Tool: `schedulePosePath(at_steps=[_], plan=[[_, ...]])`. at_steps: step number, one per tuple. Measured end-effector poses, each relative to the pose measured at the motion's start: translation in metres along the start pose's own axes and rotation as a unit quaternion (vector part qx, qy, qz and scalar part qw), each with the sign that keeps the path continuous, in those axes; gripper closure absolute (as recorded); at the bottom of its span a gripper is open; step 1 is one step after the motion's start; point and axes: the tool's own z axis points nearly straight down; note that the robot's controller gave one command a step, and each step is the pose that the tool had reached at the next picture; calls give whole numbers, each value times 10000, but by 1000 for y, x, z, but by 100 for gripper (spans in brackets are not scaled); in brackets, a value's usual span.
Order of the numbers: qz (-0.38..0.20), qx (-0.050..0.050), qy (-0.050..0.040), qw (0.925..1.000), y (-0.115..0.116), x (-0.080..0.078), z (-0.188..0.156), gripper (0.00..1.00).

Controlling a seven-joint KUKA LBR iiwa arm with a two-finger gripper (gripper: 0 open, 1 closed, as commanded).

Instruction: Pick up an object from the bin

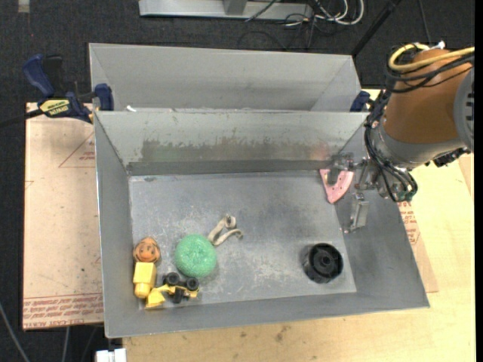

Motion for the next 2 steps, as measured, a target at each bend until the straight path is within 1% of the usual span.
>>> schedulePosePath(at_steps=[1,2], plan=[[-11,5,-35,10000,0,-1,-5,0],[-344,8,-58,9994,-4,35,26,0]])
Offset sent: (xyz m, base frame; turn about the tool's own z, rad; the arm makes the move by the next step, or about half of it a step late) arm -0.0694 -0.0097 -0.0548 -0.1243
